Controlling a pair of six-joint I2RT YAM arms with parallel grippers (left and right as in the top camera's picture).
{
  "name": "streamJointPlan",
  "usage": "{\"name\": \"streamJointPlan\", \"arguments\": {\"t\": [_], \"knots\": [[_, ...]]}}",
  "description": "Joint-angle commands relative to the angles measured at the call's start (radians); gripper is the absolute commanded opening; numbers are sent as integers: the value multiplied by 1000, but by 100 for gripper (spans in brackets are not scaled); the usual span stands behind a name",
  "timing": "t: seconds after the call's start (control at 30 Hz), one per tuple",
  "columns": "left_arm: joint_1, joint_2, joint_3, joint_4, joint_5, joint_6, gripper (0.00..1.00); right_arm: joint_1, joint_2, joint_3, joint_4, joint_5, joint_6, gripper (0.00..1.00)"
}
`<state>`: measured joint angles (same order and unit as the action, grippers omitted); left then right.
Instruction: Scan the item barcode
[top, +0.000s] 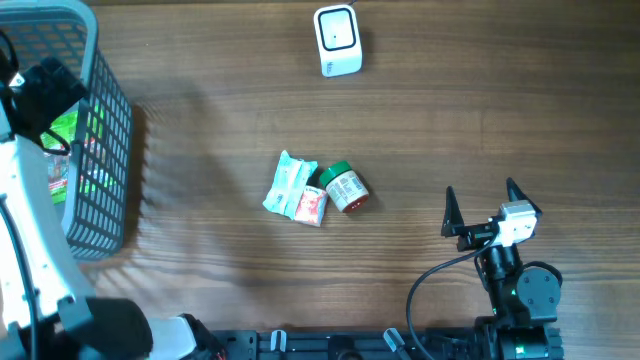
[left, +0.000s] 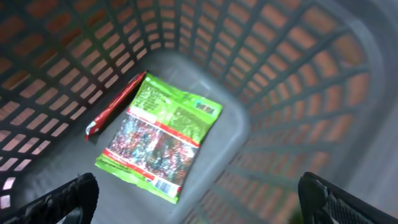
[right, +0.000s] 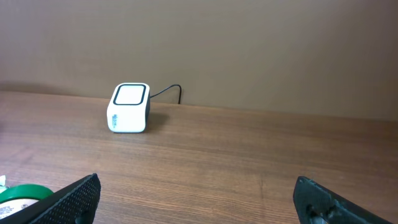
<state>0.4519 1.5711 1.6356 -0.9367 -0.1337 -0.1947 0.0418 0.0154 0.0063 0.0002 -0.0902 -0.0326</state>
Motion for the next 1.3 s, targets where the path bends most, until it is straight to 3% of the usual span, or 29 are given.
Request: {"name": "streamJointPlan", "arguments": {"t": [0.0,0.4,0.7,0.97,1.03,1.1,1.27], "knots": [[28,53,1,-4,-10,35,100,-7,-5,-1,6,-16,-17,100],[84,170,1,18,-10,36,100,-7,-5,-1,5,-16,-17,100],[113,290,1,29,-11,186,100,-7,-5,-1,6,-16,-17,100],[216,330,1,26,0,192,100,-7,-5,-1,6,-16,-18,100],[247,333,1,29,40,192,92,-7,-5,-1,5,-16,-17,100],[274,336,1,32,74,192,75,-7,-5,-1,6,-16,-18,100],[320,372,1,46,85,192,66,-7,-5,-1,5,-16,-17,100]]}}
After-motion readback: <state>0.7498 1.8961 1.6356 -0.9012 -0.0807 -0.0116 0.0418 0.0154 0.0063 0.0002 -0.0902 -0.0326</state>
